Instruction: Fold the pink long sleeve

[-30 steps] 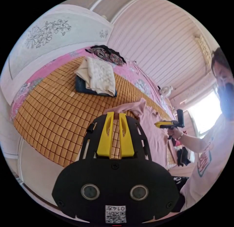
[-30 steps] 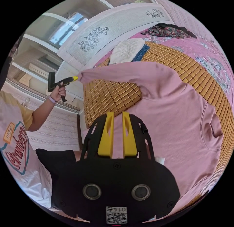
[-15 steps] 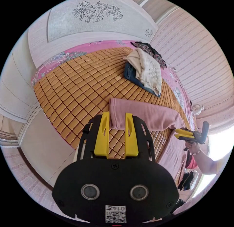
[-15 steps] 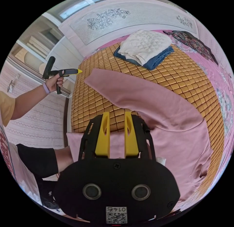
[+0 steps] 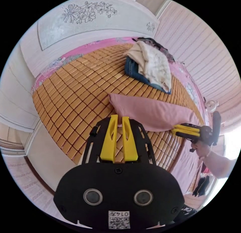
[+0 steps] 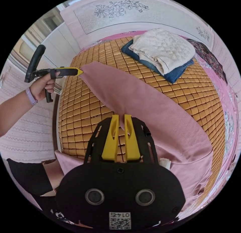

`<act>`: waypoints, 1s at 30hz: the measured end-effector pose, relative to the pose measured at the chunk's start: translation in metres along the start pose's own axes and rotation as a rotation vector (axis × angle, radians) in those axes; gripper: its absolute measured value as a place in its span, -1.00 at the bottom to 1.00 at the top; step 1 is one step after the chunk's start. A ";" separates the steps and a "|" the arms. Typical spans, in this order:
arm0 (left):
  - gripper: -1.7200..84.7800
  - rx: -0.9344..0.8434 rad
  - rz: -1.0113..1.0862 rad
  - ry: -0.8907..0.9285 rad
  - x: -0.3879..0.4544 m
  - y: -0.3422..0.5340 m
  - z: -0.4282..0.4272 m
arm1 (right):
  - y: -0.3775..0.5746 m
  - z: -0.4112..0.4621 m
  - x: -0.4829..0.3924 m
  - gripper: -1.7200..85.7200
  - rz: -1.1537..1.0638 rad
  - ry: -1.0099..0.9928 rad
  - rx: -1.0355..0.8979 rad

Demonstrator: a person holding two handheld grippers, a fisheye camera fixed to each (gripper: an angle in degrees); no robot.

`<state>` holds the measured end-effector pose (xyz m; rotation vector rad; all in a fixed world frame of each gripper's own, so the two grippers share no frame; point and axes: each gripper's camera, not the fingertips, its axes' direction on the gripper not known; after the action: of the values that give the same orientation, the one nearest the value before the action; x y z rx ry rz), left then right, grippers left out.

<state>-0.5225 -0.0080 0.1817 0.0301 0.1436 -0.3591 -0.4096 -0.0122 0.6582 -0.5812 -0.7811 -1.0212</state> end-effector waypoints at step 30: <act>-0.85 -0.363 0.725 0.326 0.336 0.164 0.118 | 0.441 -0.141 0.004 -0.74 0.782 0.053 -0.068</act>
<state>-0.1376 0.0216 0.2501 -0.2157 0.5004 0.4027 0.0327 0.0645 0.5464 -0.8252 -0.4055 -0.3380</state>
